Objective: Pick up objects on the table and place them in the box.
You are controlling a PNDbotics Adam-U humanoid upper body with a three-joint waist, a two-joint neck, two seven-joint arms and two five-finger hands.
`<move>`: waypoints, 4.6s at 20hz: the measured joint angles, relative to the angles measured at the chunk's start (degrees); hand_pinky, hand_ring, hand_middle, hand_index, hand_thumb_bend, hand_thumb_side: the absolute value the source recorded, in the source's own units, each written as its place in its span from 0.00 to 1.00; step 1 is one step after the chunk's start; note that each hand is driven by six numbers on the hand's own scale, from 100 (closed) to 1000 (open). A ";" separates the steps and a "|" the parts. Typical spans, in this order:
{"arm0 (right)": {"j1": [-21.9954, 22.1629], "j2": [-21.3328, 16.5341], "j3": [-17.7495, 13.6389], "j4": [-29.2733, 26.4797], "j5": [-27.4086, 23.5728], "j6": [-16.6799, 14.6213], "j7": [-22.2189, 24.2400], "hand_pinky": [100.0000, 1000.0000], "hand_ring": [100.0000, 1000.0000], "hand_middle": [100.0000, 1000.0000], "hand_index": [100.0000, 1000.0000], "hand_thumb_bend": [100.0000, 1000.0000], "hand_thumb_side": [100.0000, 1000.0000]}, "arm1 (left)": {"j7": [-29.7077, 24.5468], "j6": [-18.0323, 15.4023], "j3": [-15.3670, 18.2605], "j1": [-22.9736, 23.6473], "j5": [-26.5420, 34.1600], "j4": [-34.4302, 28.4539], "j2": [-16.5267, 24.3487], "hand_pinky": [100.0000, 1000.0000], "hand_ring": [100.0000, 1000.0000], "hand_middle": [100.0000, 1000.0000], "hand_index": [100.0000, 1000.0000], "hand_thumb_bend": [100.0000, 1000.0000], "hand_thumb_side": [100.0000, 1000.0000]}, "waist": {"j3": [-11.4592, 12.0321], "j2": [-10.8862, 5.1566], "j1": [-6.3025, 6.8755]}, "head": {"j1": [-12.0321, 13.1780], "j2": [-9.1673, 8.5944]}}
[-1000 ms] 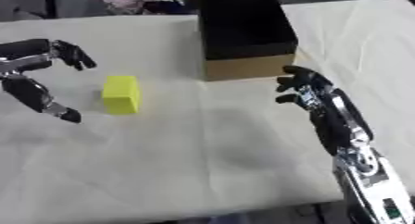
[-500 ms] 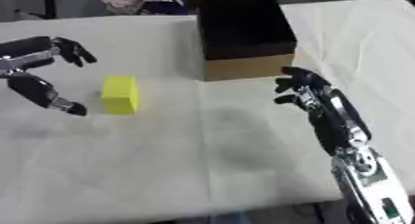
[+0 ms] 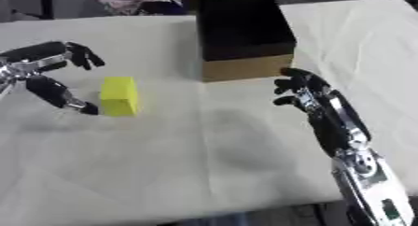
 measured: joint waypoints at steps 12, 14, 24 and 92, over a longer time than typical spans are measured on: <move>-0.01 0.31 0.16 0.02 0.00 0.10 0.12 0.63 0.84 0.51 0.81 0.00 0.67 | 4.44 -2.98 -0.33 -1.73 -3.06 4.75 -2.82 0.74 0.70 0.70 0.81 0.71 0.35 | -0.41 -0.08 0.11 | 0.03 0.00; -0.01 0.31 0.18 0.02 0.00 0.11 0.12 0.63 0.84 0.51 0.81 0.00 0.67 | 5.76 -3.30 -0.35 -2.01 -4.02 5.49 -3.39 0.74 0.70 0.70 0.81 0.71 0.34 | -0.47 -0.08 0.14 | 0.09 0.00; -0.01 0.33 0.33 0.30 0.00 0.11 0.15 0.63 0.84 0.51 0.81 0.00 0.67 | 8.92 -4.24 -0.53 -3.26 -7.75 8.89 -5.80 0.73 0.67 0.66 0.79 0.70 0.33 | -0.85 -0.08 0.29 | 0.28 0.00; -7.80 0.34 8.23 0.65 -0.01 1.43 7.91 0.63 0.84 0.51 0.81 0.00 0.73 | 32.62 -2.12 9.04 -24.74 -16.35 25.34 -13.81 0.65 0.52 0.44 0.64 0.77 0.17 | -18.84 4.72 7.52 | 5.94 -8.18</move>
